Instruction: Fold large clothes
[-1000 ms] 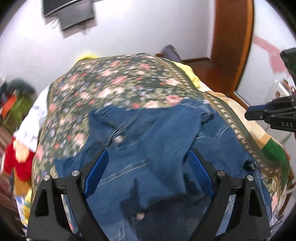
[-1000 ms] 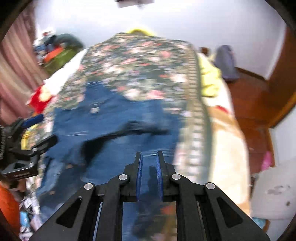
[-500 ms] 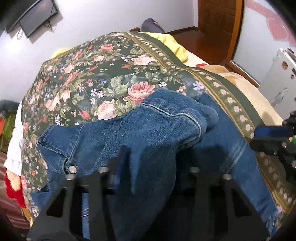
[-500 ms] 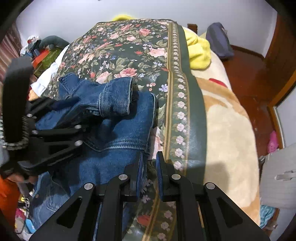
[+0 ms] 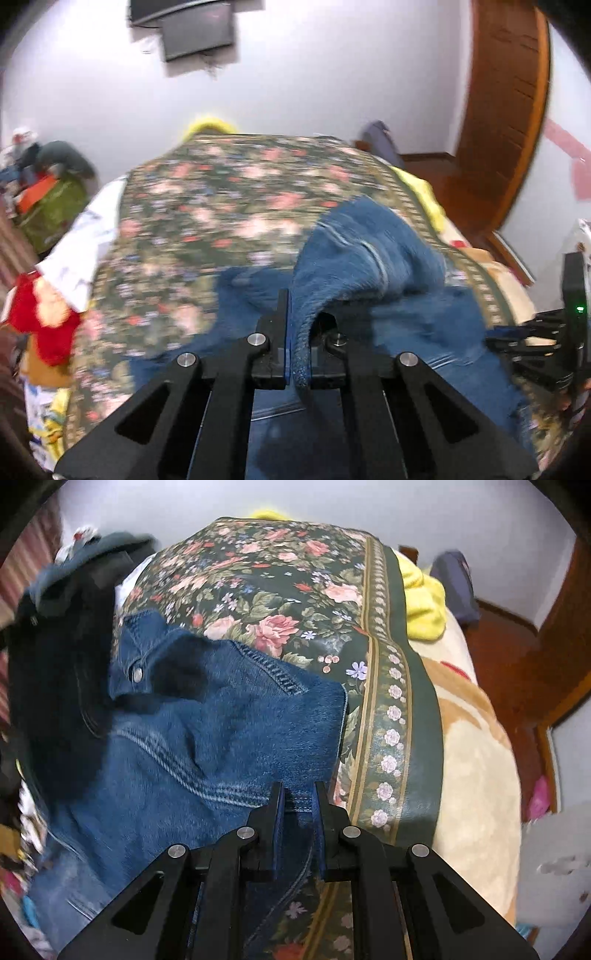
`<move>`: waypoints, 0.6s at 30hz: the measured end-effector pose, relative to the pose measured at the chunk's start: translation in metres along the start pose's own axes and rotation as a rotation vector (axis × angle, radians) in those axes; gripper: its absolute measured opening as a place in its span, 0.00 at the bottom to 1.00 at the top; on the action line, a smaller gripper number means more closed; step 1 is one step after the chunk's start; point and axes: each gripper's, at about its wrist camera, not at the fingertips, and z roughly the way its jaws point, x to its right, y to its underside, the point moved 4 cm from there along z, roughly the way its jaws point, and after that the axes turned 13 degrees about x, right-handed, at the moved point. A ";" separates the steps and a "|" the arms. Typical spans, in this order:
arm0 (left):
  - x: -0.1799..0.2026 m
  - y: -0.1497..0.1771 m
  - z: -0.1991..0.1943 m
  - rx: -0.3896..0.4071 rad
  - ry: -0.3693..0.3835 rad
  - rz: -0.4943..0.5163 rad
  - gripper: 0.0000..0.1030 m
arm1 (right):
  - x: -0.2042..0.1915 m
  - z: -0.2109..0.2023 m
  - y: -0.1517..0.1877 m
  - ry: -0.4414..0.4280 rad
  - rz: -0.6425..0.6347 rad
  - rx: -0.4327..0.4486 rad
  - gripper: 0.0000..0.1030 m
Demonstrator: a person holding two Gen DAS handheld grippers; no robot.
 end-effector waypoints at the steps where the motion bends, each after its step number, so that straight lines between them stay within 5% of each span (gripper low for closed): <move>1: -0.010 0.002 -0.003 0.000 -0.017 -0.007 0.05 | -0.002 0.000 0.002 0.013 -0.026 -0.003 0.10; 8: -0.072 0.047 -0.019 -0.043 -0.037 -0.092 0.08 | -0.002 0.005 0.011 0.030 -0.009 -0.053 0.11; 14: -0.087 0.131 -0.005 -0.192 -0.010 -0.176 0.12 | 0.001 0.006 0.014 0.039 0.061 -0.073 0.14; 15: -0.090 0.143 -0.002 -0.216 -0.002 -0.198 0.14 | 0.003 0.006 0.015 0.044 0.073 -0.075 0.19; 17: -0.092 0.175 0.005 -0.287 0.019 -0.244 0.18 | 0.007 0.005 0.017 0.087 0.081 -0.074 0.57; 18: -0.090 0.185 0.006 -0.307 0.031 -0.257 0.22 | 0.012 0.004 0.019 0.132 0.076 -0.068 0.66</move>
